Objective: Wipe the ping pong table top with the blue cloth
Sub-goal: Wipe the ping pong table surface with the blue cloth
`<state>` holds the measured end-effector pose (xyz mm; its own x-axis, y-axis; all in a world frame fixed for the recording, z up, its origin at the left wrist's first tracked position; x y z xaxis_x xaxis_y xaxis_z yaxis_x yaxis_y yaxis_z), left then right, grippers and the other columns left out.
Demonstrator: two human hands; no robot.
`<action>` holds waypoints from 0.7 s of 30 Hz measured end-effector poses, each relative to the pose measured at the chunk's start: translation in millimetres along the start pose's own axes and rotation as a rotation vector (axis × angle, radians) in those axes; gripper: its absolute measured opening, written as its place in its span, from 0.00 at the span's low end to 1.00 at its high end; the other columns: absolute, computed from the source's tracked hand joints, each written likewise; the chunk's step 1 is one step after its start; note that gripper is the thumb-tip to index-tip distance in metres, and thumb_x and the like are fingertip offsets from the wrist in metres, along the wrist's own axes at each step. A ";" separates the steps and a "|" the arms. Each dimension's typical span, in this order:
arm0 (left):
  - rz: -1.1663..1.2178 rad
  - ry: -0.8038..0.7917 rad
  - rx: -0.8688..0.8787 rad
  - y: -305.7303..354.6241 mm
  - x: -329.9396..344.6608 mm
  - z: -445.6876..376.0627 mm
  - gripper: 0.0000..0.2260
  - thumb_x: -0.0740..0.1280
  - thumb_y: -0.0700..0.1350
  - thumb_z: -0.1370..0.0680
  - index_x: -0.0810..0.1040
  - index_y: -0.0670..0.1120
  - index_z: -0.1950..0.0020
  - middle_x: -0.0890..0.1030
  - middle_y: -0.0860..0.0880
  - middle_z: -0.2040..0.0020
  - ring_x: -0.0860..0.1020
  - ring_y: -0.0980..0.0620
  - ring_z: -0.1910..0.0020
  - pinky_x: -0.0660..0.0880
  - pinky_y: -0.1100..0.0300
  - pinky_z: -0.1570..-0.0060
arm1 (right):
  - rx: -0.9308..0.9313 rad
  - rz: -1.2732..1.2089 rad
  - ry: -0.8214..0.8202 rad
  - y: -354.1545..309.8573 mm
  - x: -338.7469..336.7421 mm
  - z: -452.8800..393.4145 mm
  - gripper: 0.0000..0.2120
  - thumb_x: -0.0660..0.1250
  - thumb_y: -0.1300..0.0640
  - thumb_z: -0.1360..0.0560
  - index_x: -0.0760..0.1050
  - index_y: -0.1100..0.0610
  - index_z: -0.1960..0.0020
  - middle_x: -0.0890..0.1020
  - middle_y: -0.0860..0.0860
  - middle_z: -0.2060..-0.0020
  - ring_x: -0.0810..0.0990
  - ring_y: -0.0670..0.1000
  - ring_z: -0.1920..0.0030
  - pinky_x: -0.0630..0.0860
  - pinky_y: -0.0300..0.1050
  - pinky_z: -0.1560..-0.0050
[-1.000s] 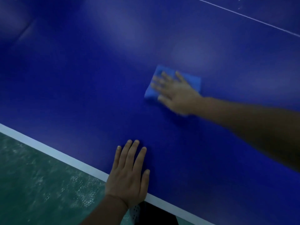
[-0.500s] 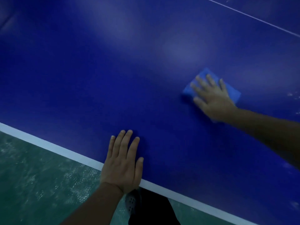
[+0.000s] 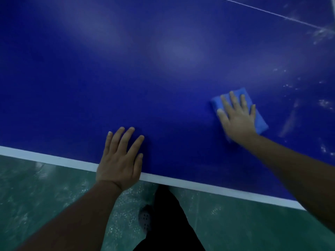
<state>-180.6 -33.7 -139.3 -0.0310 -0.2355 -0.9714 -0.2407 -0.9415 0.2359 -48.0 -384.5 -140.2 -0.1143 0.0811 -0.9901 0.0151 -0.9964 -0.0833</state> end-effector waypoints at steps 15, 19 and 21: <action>-0.068 -0.012 0.051 4.5 0.0 0.5 0.25 0.53 0.53 0.21 0.74 0.42 0.31 0.70 0.38 0.29 0.63 0.36 0.26 0.50 0.36 0.25 | 0.549 -0.110 0.029 13.4 12.6 112.1 0.27 0.47 0.39 0.17 0.50 0.42 0.19 0.48 0.47 0.18 0.43 0.57 0.19 0.43 0.69 0.25; -0.044 0.086 0.023 4.1 -3.0 0.7 0.24 0.55 0.52 0.21 0.72 0.41 0.29 0.68 0.37 0.28 0.63 0.35 0.27 0.49 0.38 0.24 | 0.064 -0.081 0.067 -122.0 30.4 114.8 0.27 0.49 0.39 0.19 0.59 0.43 0.21 0.57 0.49 0.20 0.51 0.60 0.20 0.46 0.71 0.25; -0.054 0.078 0.007 3.5 -1.8 1.5 0.25 0.54 0.53 0.21 0.71 0.41 0.29 0.67 0.37 0.28 0.62 0.35 0.27 0.48 0.38 0.24 | -0.217 -0.054 -0.005 -142.2 40.0 151.3 0.26 0.48 0.39 0.19 0.63 0.42 0.22 0.60 0.48 0.21 0.53 0.59 0.20 0.46 0.70 0.25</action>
<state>-182.9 -36.2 -136.8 0.0582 -0.2024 -0.9776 -0.2467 -0.9518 0.1824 -205.0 -243.3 -150.9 -0.1257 0.1338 -0.9830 0.2220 -0.9619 -0.1593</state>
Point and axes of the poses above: each hand's wrist, its own z-axis away from the middle knuckle, its own x-axis out of the palm, y = z × x, the point moved 4 cm from there along -z, towards the middle knuckle
